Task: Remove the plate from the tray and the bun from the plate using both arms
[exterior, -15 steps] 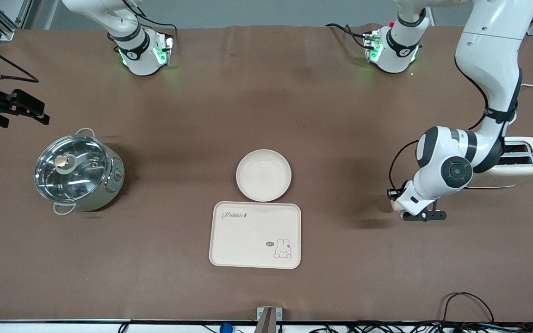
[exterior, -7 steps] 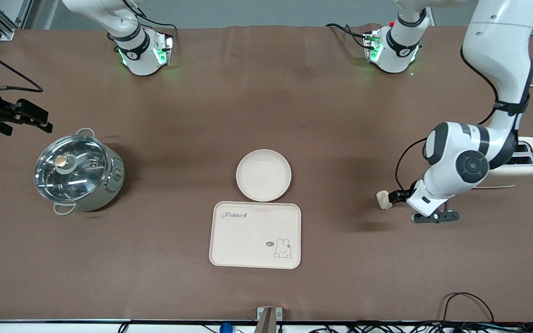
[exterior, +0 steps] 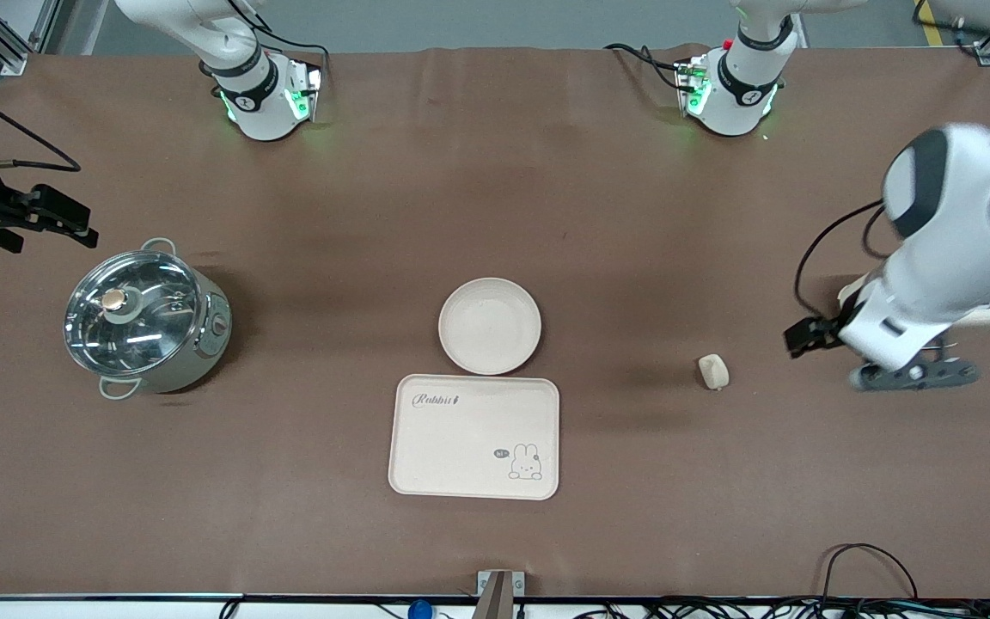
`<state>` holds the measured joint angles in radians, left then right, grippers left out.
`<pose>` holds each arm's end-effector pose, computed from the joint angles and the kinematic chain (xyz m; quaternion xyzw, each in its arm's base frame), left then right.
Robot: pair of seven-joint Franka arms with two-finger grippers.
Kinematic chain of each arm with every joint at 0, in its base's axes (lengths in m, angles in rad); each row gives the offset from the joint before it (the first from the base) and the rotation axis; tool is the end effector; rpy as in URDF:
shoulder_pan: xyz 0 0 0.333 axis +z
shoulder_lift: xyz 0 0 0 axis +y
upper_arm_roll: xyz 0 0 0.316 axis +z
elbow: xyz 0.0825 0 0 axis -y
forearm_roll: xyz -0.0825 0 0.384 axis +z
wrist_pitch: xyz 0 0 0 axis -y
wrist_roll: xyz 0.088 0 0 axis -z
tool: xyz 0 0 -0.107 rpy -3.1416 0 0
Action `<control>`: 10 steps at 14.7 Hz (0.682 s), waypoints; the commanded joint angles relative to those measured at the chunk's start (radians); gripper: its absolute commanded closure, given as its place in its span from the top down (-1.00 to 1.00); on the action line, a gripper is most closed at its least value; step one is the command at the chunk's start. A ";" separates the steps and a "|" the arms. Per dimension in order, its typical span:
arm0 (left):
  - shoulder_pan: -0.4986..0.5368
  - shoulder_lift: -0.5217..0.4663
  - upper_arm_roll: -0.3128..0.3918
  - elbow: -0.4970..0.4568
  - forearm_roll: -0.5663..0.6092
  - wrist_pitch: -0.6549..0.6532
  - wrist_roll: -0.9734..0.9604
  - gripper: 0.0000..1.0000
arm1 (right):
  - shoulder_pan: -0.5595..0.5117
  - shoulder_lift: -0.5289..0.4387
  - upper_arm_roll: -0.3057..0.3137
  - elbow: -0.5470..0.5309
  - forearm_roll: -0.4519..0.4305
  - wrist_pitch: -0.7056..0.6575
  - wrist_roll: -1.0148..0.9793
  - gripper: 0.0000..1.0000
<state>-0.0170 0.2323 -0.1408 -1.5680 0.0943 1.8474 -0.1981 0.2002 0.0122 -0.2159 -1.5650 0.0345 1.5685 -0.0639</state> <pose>0.6328 -0.0849 0.5132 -0.9992 -0.0107 -0.0296 0.0247 0.5579 -0.0043 0.6205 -0.9996 -0.0241 0.0036 0.0161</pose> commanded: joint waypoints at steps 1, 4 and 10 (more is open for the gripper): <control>0.006 -0.088 -0.008 0.045 -0.013 -0.134 0.019 1.00 | 0.018 -0.005 -0.006 -0.003 -0.011 0.001 -0.002 1.00; 0.008 -0.157 0.000 0.095 -0.022 -0.288 0.060 1.00 | 0.015 -0.011 -0.008 -0.003 -0.015 -0.004 -0.004 1.00; -0.101 -0.326 0.110 -0.038 -0.041 -0.304 0.097 1.00 | 0.008 -0.011 -0.011 -0.003 -0.015 -0.007 -0.004 1.00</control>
<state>-0.0427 -0.0349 -0.0968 -1.5220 0.0702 1.5152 -0.1164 0.2055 0.0119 -0.2217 -1.5642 0.0345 1.5671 -0.0639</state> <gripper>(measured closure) 0.000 0.000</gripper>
